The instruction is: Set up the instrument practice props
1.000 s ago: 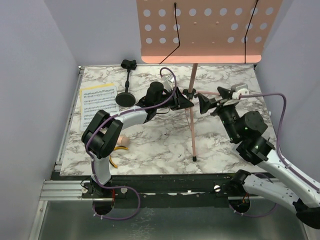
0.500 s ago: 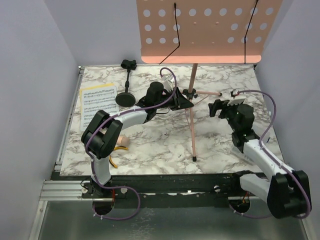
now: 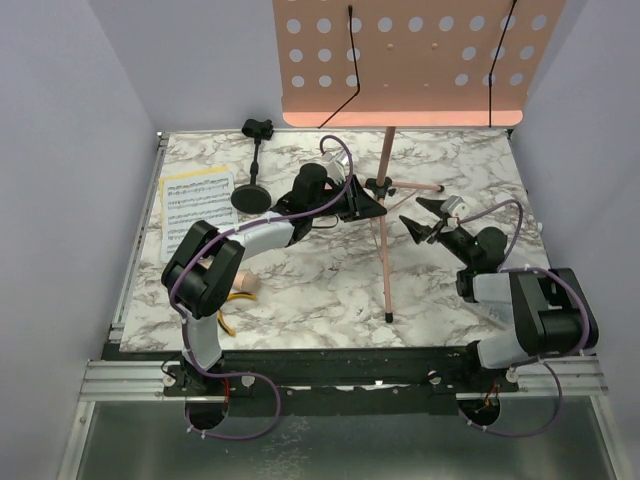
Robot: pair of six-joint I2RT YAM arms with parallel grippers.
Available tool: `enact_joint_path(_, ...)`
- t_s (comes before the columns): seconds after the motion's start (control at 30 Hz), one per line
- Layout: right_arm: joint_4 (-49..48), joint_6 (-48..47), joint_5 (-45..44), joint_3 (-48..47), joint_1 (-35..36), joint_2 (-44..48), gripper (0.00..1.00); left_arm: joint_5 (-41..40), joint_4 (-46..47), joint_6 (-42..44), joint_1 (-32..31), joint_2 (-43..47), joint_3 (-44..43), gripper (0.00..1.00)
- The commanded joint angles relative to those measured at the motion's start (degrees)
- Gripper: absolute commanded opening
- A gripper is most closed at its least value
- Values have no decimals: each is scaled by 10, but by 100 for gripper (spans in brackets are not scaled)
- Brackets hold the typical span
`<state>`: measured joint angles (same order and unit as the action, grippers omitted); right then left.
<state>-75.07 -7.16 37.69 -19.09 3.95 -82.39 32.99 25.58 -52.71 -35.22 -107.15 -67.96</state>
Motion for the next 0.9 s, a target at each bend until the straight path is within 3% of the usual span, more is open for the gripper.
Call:
enact_joint_path(0.0,-205,-89,175,-29,-9,-59,61,-44,-141,26,23,-32,40,27)
enact_joint_path(0.1,-167,-117,193,-55,-8,-63,58,-42,-141,25,26,-31,38,27)
enact_joint_path(0.23,-194,-121,183,-60,-5,-66,58,-41,-141,22,27,-30,38,27)
enact_joint_path(0.37,-105,-174,191,-80,8,-57,56,-33,-140,15,26,-33,36,27)
enact_joint_path(0.87,35,-254,198,-147,18,-74,50,-42,-141,30,27,-33,37,25)
